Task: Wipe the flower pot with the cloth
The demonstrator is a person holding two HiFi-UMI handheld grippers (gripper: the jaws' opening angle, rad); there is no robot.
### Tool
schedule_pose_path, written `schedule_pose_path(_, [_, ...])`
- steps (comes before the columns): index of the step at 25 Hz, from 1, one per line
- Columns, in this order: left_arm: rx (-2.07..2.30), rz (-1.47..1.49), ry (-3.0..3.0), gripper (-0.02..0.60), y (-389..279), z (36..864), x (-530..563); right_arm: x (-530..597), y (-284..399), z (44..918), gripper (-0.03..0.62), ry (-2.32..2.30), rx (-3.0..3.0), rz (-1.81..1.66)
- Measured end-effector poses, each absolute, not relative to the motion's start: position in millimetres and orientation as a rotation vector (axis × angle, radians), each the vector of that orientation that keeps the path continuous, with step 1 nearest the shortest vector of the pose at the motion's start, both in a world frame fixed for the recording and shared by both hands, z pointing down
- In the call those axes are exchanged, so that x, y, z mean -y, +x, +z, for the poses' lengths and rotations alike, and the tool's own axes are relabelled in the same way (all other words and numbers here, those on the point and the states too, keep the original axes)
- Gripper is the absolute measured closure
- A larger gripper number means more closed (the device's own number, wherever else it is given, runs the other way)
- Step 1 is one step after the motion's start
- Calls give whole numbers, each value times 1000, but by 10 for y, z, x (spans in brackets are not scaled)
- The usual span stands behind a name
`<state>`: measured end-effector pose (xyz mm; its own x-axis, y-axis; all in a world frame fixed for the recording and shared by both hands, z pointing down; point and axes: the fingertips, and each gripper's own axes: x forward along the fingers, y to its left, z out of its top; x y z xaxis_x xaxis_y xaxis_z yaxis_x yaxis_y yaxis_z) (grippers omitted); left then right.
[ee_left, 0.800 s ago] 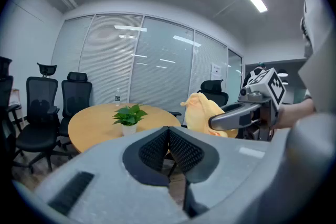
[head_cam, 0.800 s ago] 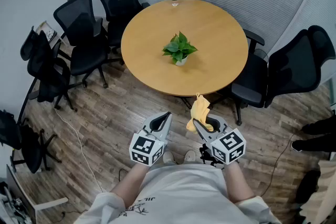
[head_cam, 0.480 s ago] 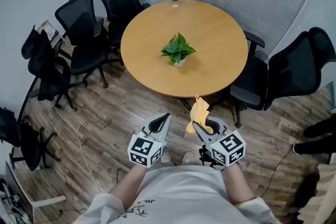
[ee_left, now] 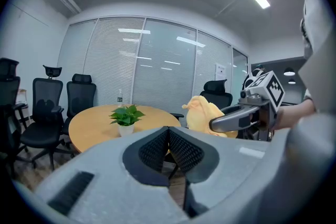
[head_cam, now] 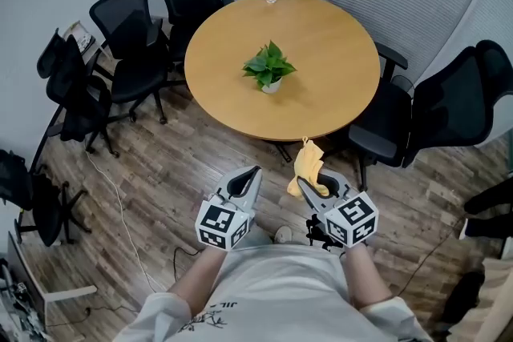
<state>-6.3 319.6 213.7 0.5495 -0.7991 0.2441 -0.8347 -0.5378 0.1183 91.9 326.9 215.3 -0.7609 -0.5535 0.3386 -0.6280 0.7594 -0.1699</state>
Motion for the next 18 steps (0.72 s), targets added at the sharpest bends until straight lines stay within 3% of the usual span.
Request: schedule_pose_path(18, [1359,229,2573,571,-183,2197,-2661,-2772,775,2241,510,948,2678,413])
